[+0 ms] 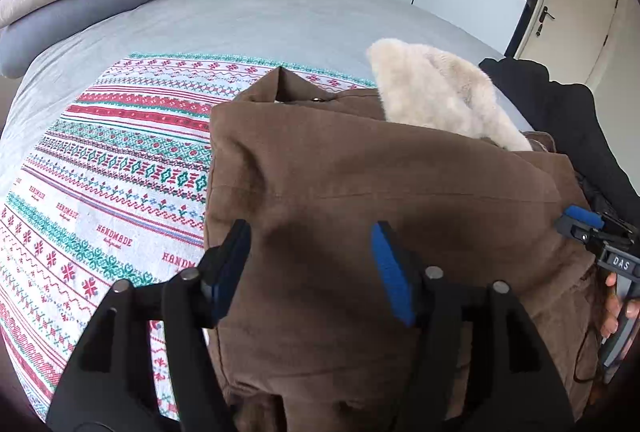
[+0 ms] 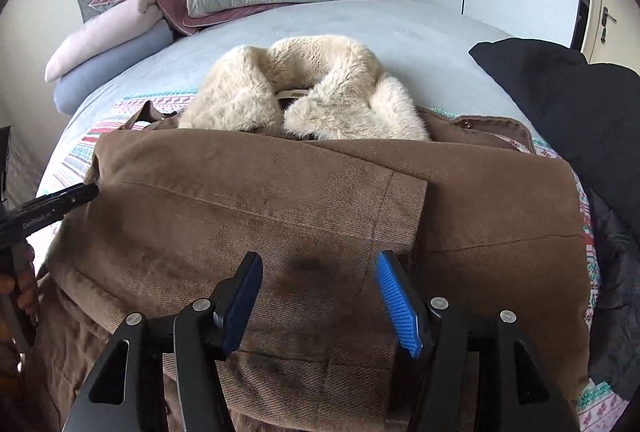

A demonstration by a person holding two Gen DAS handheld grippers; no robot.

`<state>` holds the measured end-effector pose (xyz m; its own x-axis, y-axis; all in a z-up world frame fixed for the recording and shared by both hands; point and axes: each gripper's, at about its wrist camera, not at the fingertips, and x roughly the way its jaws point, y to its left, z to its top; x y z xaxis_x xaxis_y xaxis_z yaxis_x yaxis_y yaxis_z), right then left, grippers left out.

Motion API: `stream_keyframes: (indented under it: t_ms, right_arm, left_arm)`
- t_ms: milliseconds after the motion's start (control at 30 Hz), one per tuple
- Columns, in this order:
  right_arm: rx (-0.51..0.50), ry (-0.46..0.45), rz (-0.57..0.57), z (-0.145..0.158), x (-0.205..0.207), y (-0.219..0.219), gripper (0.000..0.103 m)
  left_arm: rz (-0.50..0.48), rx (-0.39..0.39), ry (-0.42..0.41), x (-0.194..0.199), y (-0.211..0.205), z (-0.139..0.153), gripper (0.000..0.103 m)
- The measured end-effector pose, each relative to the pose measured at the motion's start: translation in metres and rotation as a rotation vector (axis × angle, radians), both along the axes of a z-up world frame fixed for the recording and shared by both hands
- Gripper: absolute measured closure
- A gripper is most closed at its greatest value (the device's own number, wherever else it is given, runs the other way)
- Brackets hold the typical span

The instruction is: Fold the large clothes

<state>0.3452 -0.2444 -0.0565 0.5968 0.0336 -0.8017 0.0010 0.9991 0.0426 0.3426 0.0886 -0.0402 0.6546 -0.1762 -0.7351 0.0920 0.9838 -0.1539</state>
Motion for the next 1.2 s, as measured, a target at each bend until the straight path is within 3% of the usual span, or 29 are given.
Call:
stream_keyframes:
  t_ms: [133,300,500,667,800,1067,1200]
  right_arm:
    - [0.017,-0.004,-0.022,0.041,-0.032,-0.001,0.036]
    - [0.034,-0.076,-0.072,0.103,-0.101,-0.014,0.019]
    - [0.013,-0.059,-0.128,0.13,-0.191,-0.036,0.014]
    - [0.05,-0.005,-0.126,0.12,-0.268,-0.056,0.013]
    - [0.146,0.045,-0.111,0.098,-0.319,-0.076,0.013]
    - [0.292,0.155,-0.131,0.039,-0.381,-0.107,0.013]
    - [0.443,0.161,-0.153,0.013,-0.389,-0.125,0.013]
  left_arm:
    - [-0.052,0.075,-0.027,-0.046,-0.004,0.035,0.023]
    - [-0.1,0.02,0.037,-0.106,0.004,0.062,0.019]
    - [-0.144,0.042,0.077,-0.183,0.008,0.073,0.019]
    - [-0.166,0.045,0.098,-0.237,0.019,0.072,0.018]
    - [-0.191,0.038,0.111,-0.272,0.033,0.061,0.018]
    - [-0.212,-0.17,0.216,-0.31,0.071,0.008,0.018]
    - [-0.23,-0.277,0.258,-0.315,0.078,-0.019,0.018]
